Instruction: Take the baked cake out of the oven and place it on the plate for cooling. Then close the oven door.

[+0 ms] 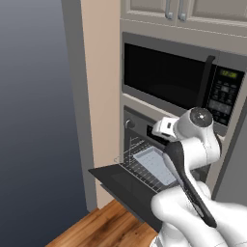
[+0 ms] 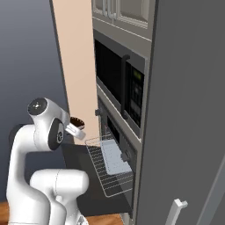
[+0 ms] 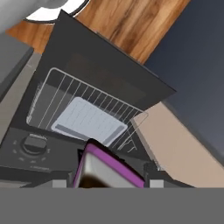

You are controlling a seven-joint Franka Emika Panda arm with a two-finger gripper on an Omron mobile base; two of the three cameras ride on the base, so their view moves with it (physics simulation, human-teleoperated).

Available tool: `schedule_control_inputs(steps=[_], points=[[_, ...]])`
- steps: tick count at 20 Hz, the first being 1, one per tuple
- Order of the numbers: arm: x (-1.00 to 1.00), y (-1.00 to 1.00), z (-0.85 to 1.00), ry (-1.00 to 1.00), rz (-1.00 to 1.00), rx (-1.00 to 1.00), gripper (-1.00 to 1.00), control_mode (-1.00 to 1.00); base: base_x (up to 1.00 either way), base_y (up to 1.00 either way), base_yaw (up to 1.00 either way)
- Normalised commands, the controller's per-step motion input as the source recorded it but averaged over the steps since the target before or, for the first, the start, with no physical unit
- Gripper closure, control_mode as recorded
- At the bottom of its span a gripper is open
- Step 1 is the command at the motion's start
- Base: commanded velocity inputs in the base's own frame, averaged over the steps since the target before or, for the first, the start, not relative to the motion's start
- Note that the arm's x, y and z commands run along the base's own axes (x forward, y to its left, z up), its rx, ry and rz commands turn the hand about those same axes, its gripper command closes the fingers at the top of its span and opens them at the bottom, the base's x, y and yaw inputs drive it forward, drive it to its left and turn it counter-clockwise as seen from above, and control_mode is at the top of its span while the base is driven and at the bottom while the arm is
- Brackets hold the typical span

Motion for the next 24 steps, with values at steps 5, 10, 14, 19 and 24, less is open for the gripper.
schedule_control_inputs(steps=[5, 10, 14, 19, 24], points=[[-0.24, 0.0, 0.01, 0.05, 0.04, -0.02, 1.0, -1.0, 0.0, 0.0, 0.0], [-0.08, 0.0, 0.0, 0.06, 0.0, 0.0, 1.0, -1.0, 0.0, 0.0, 0.0], [0.0, 0.0, 0.0, 0.0, 0.0, 0.0, 1.0, 1.0, -0.82, -0.05, 0.0], [0.0, 0.0, 0.0, 0.0, 0.0, 0.0, 1.0, 1.0, -1.0, -0.09, 0.0], [0.0, 0.0, 0.0, 0.0, 0.0, 0.0, 1.0, 1.0, -1.0, 0.0, 0.0]])
